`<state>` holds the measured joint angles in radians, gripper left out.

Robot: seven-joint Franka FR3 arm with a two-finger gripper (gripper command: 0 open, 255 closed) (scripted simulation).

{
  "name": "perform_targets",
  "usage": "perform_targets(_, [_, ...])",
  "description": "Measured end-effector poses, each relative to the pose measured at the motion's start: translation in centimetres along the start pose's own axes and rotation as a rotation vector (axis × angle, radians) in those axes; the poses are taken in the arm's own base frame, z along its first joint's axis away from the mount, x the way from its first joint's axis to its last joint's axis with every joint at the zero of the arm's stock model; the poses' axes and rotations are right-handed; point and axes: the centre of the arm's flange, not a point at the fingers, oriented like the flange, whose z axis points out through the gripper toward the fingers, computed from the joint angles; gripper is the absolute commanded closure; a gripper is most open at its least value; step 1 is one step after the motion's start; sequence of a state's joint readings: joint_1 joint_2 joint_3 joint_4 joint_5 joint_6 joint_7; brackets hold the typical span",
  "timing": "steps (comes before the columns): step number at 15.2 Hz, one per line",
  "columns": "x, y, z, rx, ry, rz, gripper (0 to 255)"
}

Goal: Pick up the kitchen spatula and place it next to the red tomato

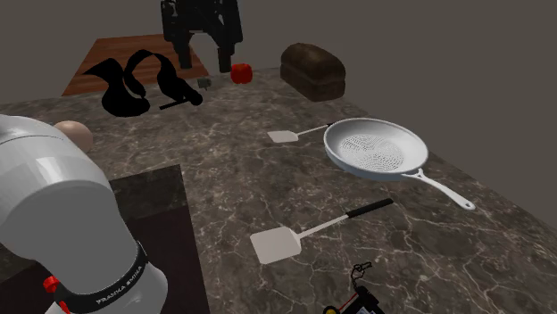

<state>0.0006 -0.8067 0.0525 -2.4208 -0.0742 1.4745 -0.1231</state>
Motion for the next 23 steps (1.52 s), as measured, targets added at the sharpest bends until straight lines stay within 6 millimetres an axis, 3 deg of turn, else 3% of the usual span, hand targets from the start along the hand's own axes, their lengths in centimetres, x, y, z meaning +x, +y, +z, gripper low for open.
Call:
perform_targets(4, [0.5,2.1,1.8,0.011,0.014,0.054,0])
perform_targets(15, [1.1,13.7,10.7,0.064,0.093,0.335,0])
perform_targets(23, [-0.3,22.1,17.5,0.103,0.154,0.542,0])
